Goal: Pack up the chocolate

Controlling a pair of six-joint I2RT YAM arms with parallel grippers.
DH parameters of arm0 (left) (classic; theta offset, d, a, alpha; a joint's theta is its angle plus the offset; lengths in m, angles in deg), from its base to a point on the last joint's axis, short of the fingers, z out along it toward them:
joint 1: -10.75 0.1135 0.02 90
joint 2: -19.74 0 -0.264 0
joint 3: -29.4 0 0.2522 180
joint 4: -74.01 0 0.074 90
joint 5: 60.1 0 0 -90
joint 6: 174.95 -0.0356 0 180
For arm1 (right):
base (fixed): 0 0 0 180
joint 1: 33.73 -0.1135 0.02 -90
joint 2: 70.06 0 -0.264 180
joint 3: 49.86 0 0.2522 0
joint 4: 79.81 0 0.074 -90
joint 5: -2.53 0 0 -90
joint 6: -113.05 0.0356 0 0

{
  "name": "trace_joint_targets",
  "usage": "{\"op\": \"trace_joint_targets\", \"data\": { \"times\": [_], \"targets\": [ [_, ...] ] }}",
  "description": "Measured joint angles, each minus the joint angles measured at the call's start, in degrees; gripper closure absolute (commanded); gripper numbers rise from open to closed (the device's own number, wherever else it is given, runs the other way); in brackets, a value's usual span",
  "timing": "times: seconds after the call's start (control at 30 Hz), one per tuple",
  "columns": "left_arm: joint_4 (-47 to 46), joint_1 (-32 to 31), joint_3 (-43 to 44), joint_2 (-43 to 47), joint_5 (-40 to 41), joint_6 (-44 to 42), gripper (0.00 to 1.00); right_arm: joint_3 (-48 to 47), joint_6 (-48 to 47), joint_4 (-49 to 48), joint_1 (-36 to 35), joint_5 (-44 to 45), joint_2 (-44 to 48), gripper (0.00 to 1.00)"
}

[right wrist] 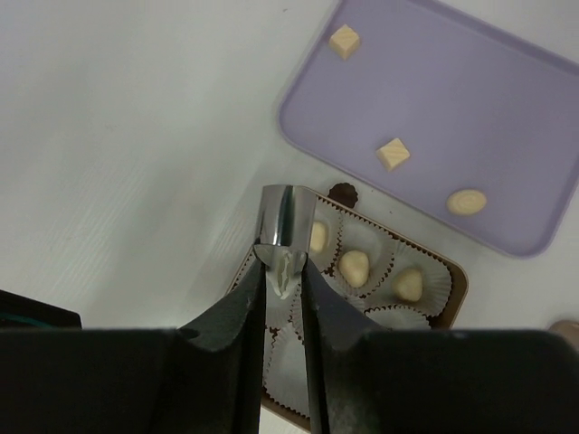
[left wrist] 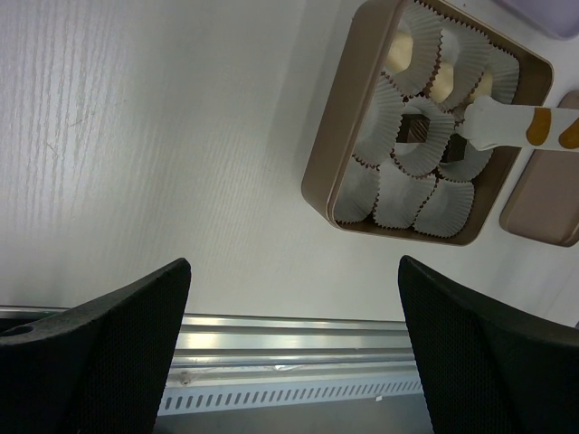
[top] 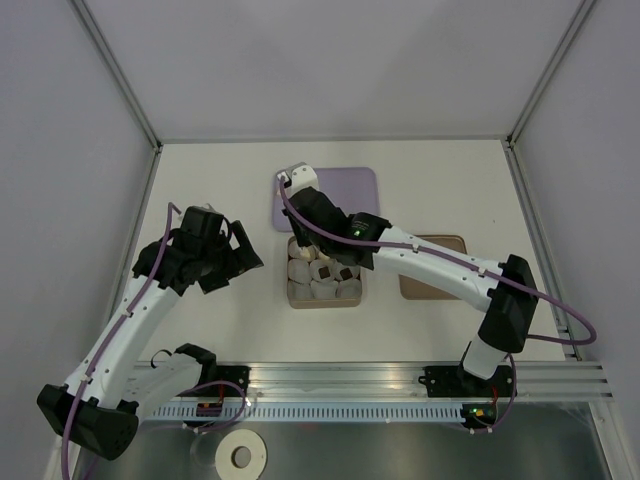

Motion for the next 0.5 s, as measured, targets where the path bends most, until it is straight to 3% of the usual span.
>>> {"op": "trace_joint_targets", "data": {
  "times": [0.3,0.5],
  "targets": [
    [0.0,0.0,0.0,-0.2,-0.13,0.39,0.0,-1.05,2.45,2.16,2.56,3.48,0.02,0.76],
    [-0.11,0.0,0.0,-1.03,-0.26,0.42,0.0,-1.03,4.13,6.38,14.71,6.38,0.33,0.73]
  ]
}}
